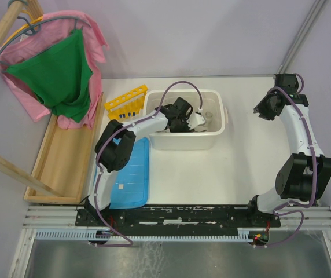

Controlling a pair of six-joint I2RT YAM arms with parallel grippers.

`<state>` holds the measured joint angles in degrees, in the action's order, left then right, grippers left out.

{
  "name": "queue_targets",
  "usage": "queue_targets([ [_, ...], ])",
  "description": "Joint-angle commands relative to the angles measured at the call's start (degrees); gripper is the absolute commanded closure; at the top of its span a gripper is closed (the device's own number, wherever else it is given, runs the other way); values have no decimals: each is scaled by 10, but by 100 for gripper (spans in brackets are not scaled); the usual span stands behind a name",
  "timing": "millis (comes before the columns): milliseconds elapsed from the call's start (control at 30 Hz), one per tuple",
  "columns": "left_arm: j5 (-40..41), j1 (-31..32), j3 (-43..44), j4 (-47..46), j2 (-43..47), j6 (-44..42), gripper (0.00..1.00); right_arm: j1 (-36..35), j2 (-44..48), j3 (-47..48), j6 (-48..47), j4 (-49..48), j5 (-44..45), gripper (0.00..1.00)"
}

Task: Organize the chemistry lab equipment
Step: Place the chemistry item in the storage box.

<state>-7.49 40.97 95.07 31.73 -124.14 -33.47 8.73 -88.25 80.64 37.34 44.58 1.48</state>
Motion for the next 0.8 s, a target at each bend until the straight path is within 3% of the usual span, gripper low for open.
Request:
queue_targets([
  [0,18,6,26,12,64,2,56,-3,9,2,-5,-18,0,63],
  [467,37,19,136,64,166,71,55,-5,1,1,-4,-26,-9,63],
  [667,206,19,191,70,240,182,55,-10,-8,12,-10,-29,-3,63],
  [767,305,19,167,79,303,252,56,-10,-11,19,-15,-31,0,63],
])
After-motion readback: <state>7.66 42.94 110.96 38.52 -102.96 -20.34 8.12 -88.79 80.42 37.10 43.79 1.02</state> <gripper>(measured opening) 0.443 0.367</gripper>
